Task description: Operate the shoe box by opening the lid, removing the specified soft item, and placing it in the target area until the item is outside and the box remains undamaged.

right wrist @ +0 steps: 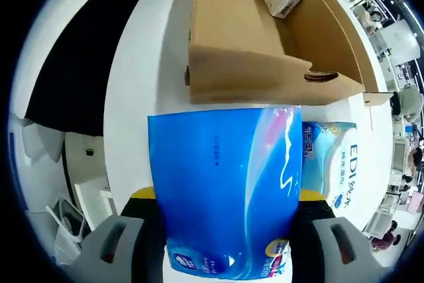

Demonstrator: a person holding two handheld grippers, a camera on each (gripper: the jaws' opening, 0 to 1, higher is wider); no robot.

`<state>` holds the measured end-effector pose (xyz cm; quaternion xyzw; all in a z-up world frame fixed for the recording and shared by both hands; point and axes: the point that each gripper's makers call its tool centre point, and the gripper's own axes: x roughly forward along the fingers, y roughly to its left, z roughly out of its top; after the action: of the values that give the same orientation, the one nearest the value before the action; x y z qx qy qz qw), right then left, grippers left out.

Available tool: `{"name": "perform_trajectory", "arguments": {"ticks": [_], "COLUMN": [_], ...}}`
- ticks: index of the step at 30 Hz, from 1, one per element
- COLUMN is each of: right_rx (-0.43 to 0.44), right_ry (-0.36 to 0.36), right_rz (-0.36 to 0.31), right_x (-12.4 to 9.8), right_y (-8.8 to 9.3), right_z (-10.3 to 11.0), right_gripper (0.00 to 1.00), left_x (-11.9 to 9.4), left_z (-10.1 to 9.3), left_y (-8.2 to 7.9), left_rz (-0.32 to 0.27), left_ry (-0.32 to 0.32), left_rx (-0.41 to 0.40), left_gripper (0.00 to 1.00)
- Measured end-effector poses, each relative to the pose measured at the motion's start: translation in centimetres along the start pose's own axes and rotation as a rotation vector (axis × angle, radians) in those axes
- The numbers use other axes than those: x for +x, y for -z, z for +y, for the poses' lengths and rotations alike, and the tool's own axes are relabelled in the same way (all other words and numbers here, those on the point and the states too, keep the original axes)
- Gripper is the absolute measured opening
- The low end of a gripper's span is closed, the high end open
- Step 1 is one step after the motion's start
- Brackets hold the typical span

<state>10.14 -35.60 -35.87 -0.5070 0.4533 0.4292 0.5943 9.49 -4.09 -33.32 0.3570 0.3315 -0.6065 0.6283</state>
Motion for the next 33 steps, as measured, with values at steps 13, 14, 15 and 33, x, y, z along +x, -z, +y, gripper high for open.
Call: {"name": "perform_trajectory", "arguments": {"ticks": [13, 14, 15, 33], "right_rx": [0.006, 0.005, -0.002, -0.016], "right_ry": [0.035, 0.035, 0.039, 0.086], "right_rz": [0.008, 0.010, 0.012, 0.002], "right_x": [-0.18, -0.22, -0.22, -0.78], "right_y": [0.26, 0.30, 0.38, 0.73], "right_z": [-0.37, -0.32, -0.26, -0.66], "right_gripper": [0.77, 0.77, 0.77, 0.69], "left_x": [-0.04, -0.04, -0.03, -0.09], "left_z": [-0.04, -0.05, -0.05, -0.09], "left_y": [0.00, 0.01, 0.03, -0.04], "left_rz": [0.005, 0.005, 0.005, 0.005], "left_ry": [0.002, 0.003, 0.004, 0.005], "left_rx": [-0.005, -0.005, -0.004, -0.003], "left_gripper": [0.01, 0.01, 0.01, 0.01]}}
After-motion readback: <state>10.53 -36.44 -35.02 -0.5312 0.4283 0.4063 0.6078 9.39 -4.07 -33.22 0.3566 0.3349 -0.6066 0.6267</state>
